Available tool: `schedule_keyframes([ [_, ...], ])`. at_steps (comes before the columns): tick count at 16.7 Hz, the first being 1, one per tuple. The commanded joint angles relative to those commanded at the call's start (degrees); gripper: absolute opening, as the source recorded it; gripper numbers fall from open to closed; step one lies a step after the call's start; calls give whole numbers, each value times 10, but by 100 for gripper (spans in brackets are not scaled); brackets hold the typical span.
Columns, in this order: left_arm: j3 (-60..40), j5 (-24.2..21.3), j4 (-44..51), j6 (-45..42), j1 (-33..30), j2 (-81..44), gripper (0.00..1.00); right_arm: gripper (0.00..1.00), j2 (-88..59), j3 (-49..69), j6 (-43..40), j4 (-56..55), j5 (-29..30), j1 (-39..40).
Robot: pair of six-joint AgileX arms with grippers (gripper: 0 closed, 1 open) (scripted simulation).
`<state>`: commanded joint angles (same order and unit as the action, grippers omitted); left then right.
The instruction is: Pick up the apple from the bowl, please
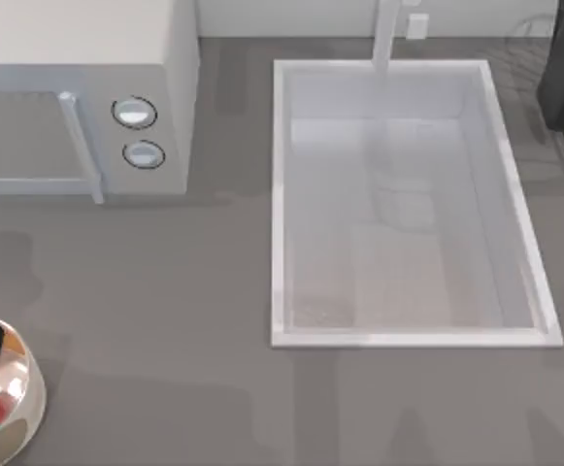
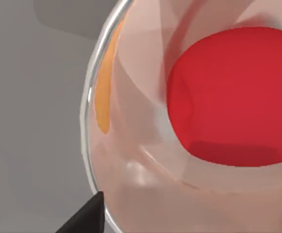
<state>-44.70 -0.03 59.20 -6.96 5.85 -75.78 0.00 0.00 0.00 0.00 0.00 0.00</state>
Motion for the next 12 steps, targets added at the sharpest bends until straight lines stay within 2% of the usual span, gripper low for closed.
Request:
schedule_keyframes([
  [7,106,0,-200,-3,4,-83,100,100,0,0,0,0,0,0],
  [12,128,0,-231,-4,4,-101,100,100,0,0,0,0,0,0],
])
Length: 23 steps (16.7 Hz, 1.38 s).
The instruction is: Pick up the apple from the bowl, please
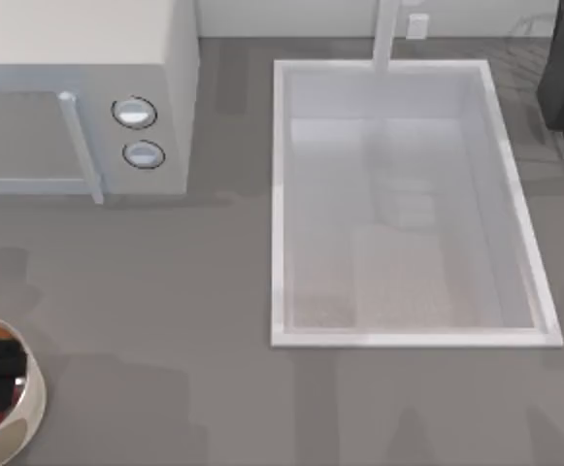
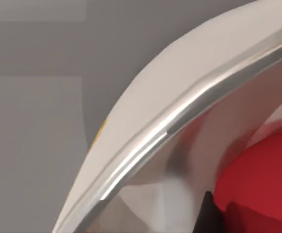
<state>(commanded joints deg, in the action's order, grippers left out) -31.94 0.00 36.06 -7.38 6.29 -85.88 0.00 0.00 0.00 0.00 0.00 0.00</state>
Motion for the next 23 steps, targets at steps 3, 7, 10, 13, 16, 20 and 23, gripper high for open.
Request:
schedule_keyframes([
  [3,0,0,0,0,0,0,85,100,0,0,0,0,0,0],
  [7,0,0,0,0,0,0,55,100,0,0,0,0,0,0],
  [10,0,0,0,0,0,0,32,100,0,0,0,0,0,0],
  [13,0,0,0,0,0,0,10,100,0,0,0,0,0,0],
  [16,0,0,0,0,0,0,0,100,0,0,0,0,0,0],
  [20,0,0,0,0,0,0,0,100,0,0,0,0,0,0],
  [23,-39,-7,31,17,-3,42,0,100,0,0,0,0,0,0],
])
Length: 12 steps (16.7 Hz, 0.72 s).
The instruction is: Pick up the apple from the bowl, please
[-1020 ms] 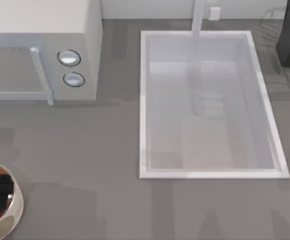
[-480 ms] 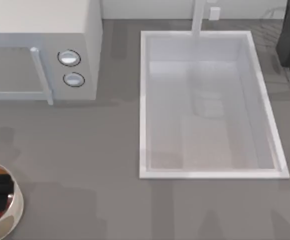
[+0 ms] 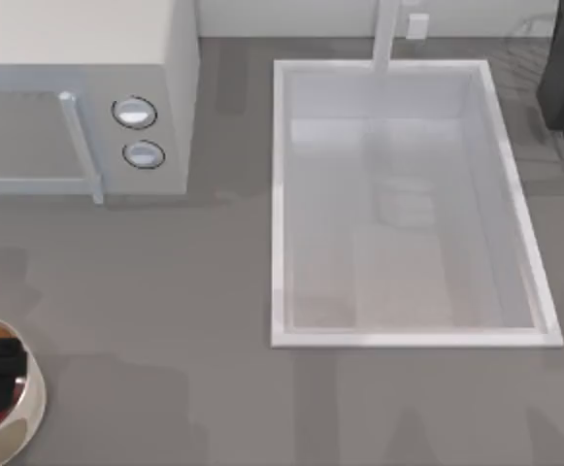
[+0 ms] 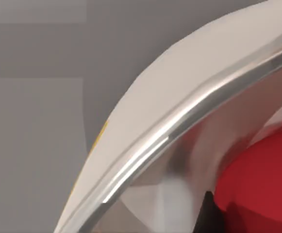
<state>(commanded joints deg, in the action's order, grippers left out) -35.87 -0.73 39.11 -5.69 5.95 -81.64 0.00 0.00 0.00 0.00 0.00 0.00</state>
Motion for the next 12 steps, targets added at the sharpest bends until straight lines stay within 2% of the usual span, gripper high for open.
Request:
schedule_keyframes([
  [3,-20,0,21,0,0,-3,0,100,0,0,0,0,0,0],
  [6,-94,0,96,1,-1,-9,0,100,0,0,0,0,0,0],
  [12,-364,0,380,5,-5,-6,0,100,0,0,0,0,0,0],
])
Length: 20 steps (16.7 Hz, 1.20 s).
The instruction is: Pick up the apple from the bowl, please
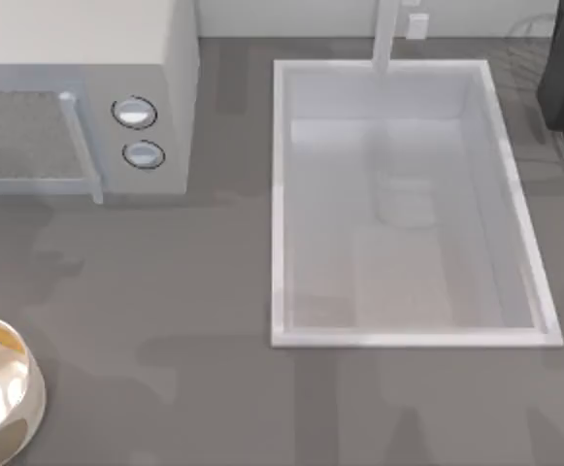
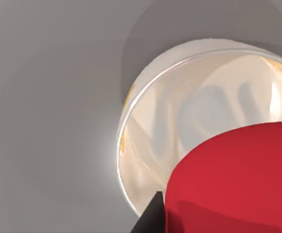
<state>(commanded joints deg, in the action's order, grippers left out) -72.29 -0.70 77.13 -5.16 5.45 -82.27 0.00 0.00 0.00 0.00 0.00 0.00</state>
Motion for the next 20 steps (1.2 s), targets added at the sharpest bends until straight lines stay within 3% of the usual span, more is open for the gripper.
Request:
schedule_keyframes([
  [6,-192,0,197,5,-5,24,0,100,0,0,0,0,0,0],
  [14,-210,1,211,13,-11,18,0,100,0,0,0,0,0,0],
  [17,-214,2,183,69,-68,-27,0,100,0,0,0,0,0,0],
  [20,-214,4,133,168,-176,-92,0,100,0,0,0,0,0,0],
])
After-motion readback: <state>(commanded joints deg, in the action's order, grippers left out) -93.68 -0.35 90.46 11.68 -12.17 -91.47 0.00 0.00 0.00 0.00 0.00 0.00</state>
